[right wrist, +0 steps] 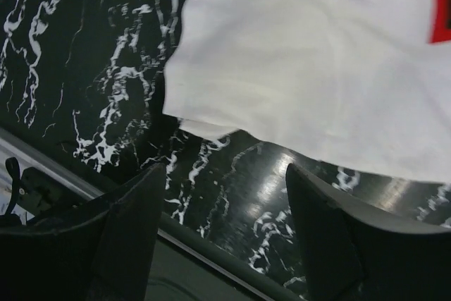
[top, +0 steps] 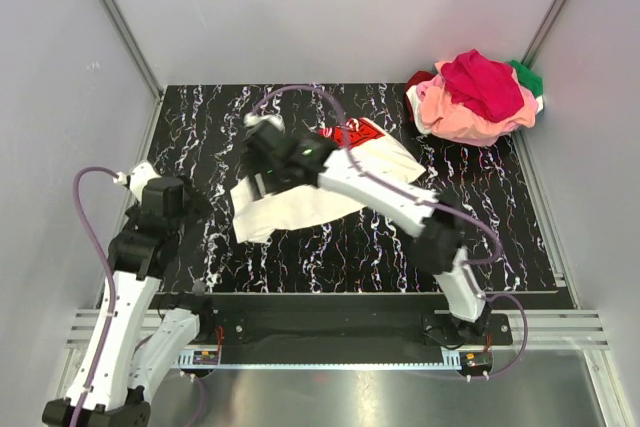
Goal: Fold and stack the t-shirts
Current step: Flatten the tshirt out
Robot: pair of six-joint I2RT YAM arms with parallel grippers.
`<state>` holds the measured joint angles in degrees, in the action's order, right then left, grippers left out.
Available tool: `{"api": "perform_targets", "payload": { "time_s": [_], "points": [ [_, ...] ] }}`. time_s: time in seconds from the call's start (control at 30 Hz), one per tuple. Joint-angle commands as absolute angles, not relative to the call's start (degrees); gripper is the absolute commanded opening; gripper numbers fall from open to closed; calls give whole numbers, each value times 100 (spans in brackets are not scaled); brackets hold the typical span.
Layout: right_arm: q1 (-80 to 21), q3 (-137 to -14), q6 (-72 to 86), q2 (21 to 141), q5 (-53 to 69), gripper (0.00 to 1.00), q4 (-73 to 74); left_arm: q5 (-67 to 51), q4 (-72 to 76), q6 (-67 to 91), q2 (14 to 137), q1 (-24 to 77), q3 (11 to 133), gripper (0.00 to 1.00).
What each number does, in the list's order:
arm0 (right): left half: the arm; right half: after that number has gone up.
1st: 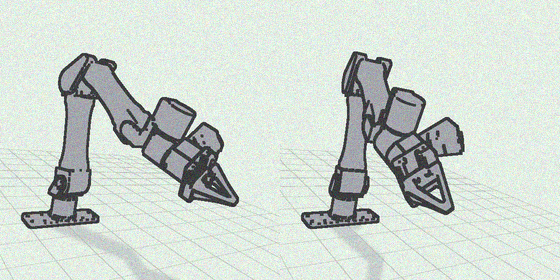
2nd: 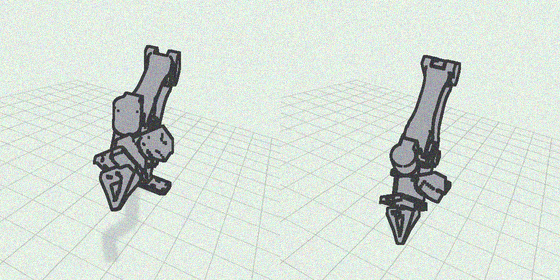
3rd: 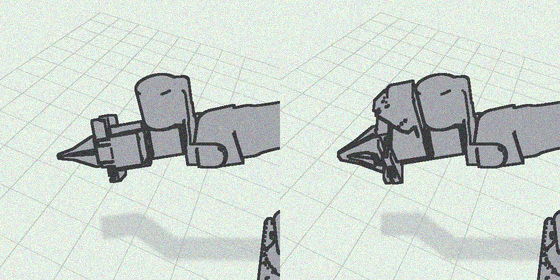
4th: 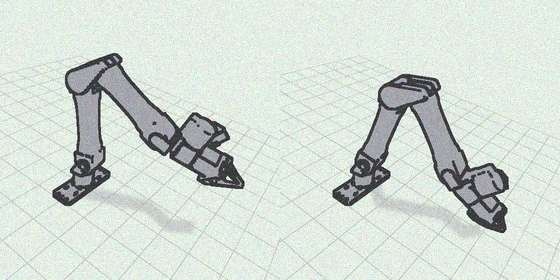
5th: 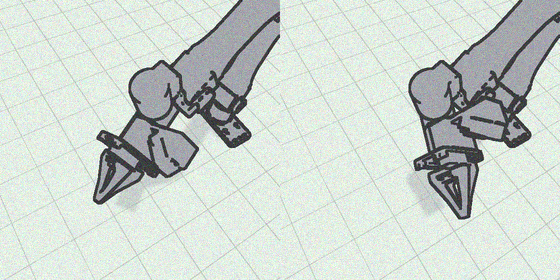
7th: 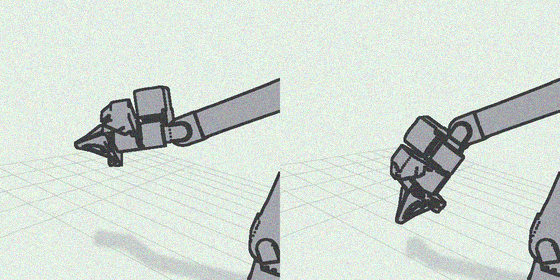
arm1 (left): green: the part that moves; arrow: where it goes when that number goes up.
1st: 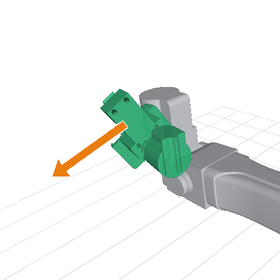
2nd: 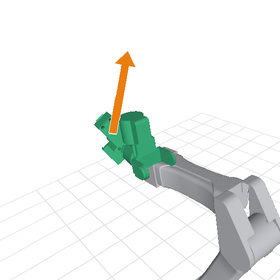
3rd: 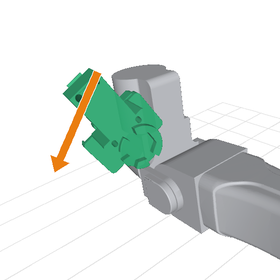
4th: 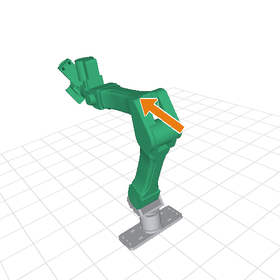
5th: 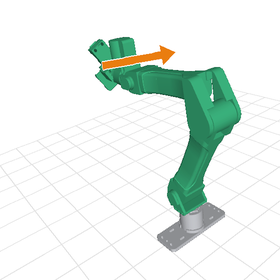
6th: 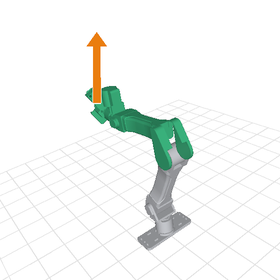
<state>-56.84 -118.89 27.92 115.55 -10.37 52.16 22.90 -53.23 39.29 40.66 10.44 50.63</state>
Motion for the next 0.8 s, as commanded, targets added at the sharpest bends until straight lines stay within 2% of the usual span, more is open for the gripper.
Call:
{"api": "perform_targets", "payload": {
  "time_s": [0.0,0.13,0.3,0.77],
  "points": [
    [-6186,-13378,2435,12817,-1011,75,5940,2698,-5440,3762,3675,967,5080,92],
    [-6600,-14606,2329,13885,-844,73,6425,3014,-5396,3840,3025,967,5045,91],
    [-6759,-14765,2285,14378,-493,70,6188,3041,-5203,3885,2286,967,4878,91],
    [-6803,-15539,2197,15477,-167,69,5809,2865,-5089,3823,2171,967,4834,90]
  ]
}}
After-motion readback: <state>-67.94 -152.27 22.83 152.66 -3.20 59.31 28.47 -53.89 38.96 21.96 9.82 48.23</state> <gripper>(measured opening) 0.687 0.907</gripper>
